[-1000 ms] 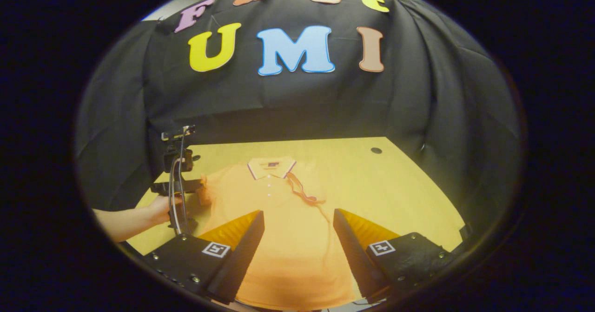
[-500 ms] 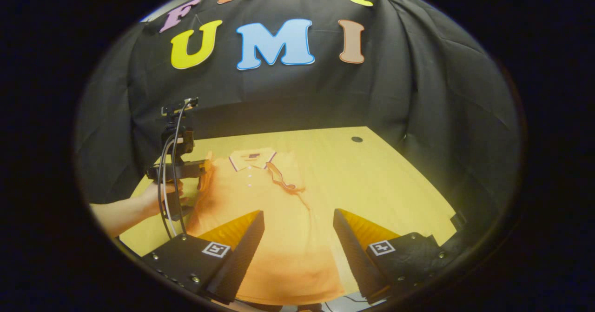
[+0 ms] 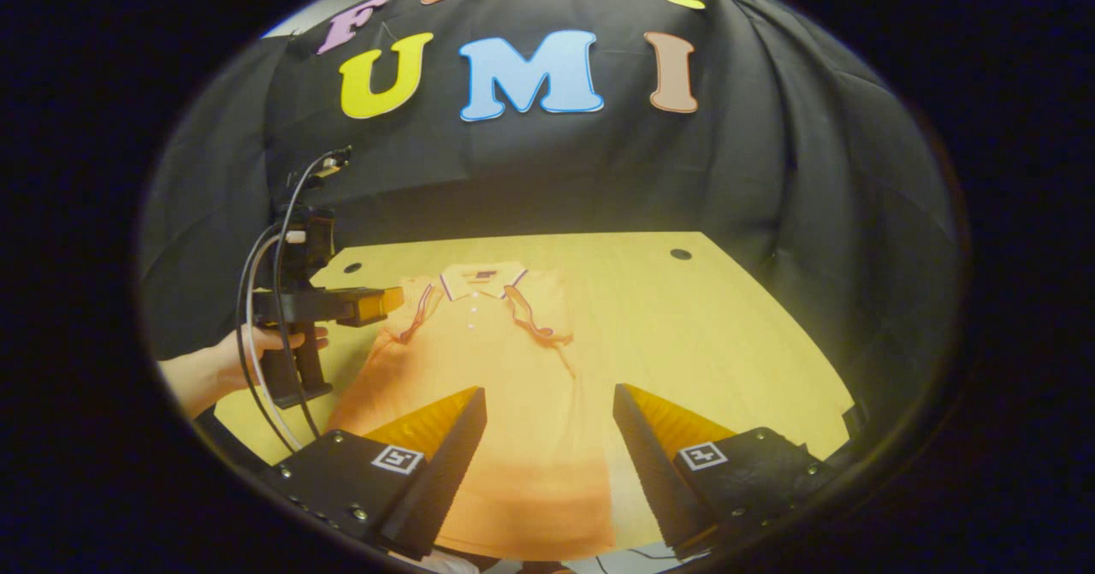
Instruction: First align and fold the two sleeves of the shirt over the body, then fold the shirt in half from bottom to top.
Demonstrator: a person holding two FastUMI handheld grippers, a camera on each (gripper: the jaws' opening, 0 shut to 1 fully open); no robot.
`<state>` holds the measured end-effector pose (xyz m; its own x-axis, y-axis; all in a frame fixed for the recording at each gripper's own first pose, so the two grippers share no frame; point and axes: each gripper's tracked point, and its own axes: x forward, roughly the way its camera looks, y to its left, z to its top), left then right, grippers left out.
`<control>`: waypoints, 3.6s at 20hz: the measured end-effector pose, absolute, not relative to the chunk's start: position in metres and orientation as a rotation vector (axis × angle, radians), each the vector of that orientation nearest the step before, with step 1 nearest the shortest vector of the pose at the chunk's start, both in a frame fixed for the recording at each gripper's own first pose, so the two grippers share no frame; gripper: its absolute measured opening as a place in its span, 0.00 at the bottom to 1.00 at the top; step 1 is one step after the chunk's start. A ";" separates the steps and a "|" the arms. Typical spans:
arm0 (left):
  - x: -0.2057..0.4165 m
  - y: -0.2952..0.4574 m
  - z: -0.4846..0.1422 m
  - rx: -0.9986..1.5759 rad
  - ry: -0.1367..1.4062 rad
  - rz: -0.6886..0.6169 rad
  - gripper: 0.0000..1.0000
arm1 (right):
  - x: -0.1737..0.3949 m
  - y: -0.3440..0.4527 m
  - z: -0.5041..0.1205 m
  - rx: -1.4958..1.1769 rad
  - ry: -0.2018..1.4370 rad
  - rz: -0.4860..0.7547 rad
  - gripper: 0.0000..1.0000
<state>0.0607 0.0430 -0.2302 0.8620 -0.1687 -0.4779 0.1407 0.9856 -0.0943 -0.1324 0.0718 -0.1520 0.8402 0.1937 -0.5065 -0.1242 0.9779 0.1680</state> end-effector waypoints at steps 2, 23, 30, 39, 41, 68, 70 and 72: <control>0.001 0.045 -0.238 -0.053 0.530 -0.129 0.94 | -0.150 0.067 -0.167 0.125 0.564 0.219 0.93; -0.281 0.061 -0.334 -0.037 0.795 -0.168 0.96 | -0.263 0.055 -0.300 0.140 0.929 0.224 0.93; -0.273 0.048 -0.341 0.051 0.768 -0.230 0.63 | -0.261 0.063 -0.308 0.111 0.937 0.153 0.62; -0.259 0.045 -0.316 -0.118 0.783 -0.005 0.06 | -0.236 0.066 -0.273 0.272 0.897 0.367 0.00; -0.245 0.030 -0.285 -0.139 0.735 0.031 0.06 | -0.215 0.065 -0.243 0.316 0.807 0.456 0.00; 0.155 0.058 -0.155 -0.066 0.449 -0.158 0.06 | 0.155 0.099 -0.116 0.350 0.500 0.271 0.00; 0.184 0.058 -0.171 -0.063 0.458 -0.173 0.06 | 0.175 0.103 -0.128 0.299 0.520 0.241 0.00; 0.207 0.058 -0.186 -0.049 0.448 -0.179 0.06 | 0.195 0.106 -0.140 0.239 0.531 0.209 0.00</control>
